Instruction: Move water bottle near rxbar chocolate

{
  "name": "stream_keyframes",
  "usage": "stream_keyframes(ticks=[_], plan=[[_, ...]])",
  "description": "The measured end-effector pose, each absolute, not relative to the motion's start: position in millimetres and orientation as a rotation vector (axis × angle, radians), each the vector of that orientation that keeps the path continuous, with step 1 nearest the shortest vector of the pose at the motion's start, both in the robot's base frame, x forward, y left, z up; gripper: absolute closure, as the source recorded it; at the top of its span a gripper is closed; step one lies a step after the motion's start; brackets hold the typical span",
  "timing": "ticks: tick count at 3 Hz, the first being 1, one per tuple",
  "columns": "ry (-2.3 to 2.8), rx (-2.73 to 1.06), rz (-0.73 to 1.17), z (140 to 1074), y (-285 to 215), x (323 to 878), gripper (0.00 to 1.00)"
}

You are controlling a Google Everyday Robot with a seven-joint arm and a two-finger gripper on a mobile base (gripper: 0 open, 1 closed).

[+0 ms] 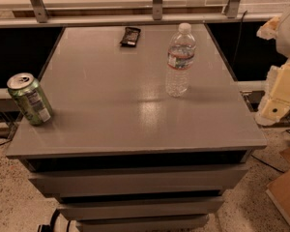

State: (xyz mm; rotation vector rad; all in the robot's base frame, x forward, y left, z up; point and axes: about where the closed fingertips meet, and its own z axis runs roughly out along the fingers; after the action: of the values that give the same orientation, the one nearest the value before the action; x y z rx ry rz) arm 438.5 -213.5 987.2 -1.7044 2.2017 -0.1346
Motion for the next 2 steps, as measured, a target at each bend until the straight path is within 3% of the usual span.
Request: stream_keyframes(ticks=[2], plan=[[2.167,-1.646,-0.032,986.4,-218.7,445.5,0.00]])
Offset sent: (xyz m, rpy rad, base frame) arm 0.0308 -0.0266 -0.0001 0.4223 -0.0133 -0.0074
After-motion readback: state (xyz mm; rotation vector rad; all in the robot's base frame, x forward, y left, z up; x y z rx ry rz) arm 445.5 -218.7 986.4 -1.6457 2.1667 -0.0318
